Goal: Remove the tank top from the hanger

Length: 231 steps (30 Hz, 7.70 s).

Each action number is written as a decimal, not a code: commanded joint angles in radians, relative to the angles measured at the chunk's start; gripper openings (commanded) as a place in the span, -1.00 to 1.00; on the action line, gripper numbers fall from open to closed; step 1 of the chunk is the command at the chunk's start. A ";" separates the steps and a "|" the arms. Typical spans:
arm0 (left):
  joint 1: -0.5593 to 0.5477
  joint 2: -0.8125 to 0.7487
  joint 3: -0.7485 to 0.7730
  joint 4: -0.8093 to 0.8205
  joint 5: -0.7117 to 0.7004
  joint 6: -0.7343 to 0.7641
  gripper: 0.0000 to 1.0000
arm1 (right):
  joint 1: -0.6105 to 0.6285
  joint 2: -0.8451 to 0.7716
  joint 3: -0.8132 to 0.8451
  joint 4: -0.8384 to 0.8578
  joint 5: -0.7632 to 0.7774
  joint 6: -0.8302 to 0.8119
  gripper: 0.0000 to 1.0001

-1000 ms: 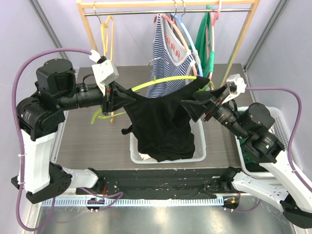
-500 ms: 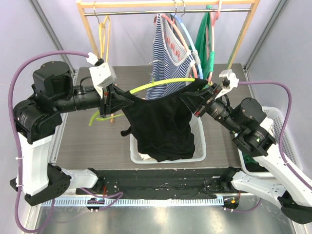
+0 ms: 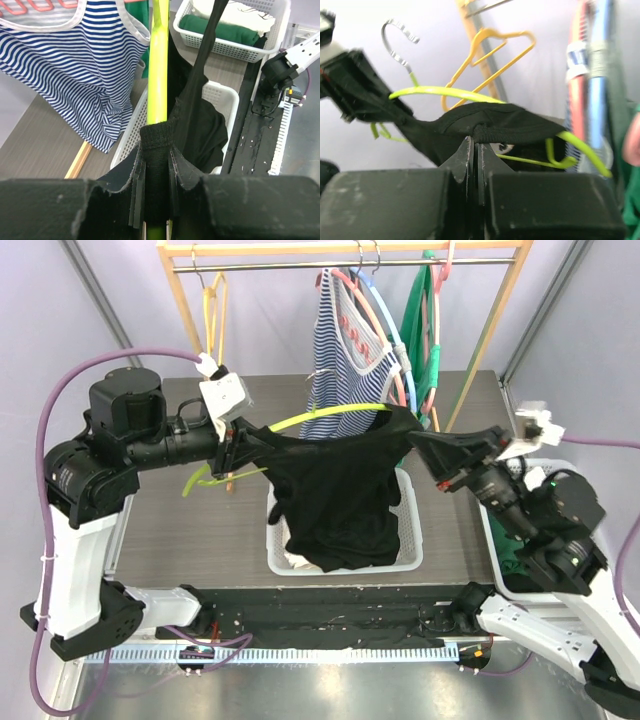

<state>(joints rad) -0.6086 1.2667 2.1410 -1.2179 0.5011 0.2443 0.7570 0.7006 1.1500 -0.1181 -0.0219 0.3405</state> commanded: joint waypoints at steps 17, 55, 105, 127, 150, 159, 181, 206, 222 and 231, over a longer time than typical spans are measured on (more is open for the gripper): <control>-0.002 -0.062 0.134 -0.078 0.122 0.059 -0.99 | -0.002 -0.001 -0.004 -0.146 0.806 0.043 -0.98; 0.006 0.031 0.237 0.115 0.169 -0.105 -1.00 | -0.002 -0.096 -0.064 -0.448 0.483 -0.081 0.21; 0.029 -0.036 0.247 -0.038 0.209 -0.010 -1.00 | 0.002 -0.173 0.031 -0.179 0.186 -0.278 0.90; 0.040 -0.072 0.287 -0.115 0.238 0.033 -1.00 | 0.002 -0.047 0.117 -0.291 0.034 -0.321 -0.01; 0.044 -0.075 0.329 -0.131 0.231 0.041 -1.00 | 0.004 -0.093 0.077 -0.311 0.447 -0.313 -0.98; 0.050 -0.064 0.347 -0.098 0.232 0.020 -1.00 | 0.002 -0.058 -0.077 -0.328 0.341 -0.201 -0.98; 0.035 0.034 0.076 0.198 0.057 -0.039 -1.00 | 0.004 0.030 0.254 -0.511 0.066 -0.276 0.64; -0.008 0.043 0.063 -0.088 0.359 0.145 -1.00 | 0.004 0.375 0.692 -0.776 -0.466 -0.465 0.55; -0.010 0.039 0.027 0.009 0.295 0.083 -0.38 | 0.004 0.289 0.584 -0.709 -0.448 -0.410 -0.98; -0.010 0.071 0.115 0.175 0.130 -0.008 0.99 | 0.004 0.119 0.472 -0.658 -0.241 -0.388 -0.98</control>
<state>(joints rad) -0.6178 1.3296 2.1891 -1.1843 0.7254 0.2928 0.7612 0.8864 1.6371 -0.8852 -0.3920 -0.0704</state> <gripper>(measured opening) 0.994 0.193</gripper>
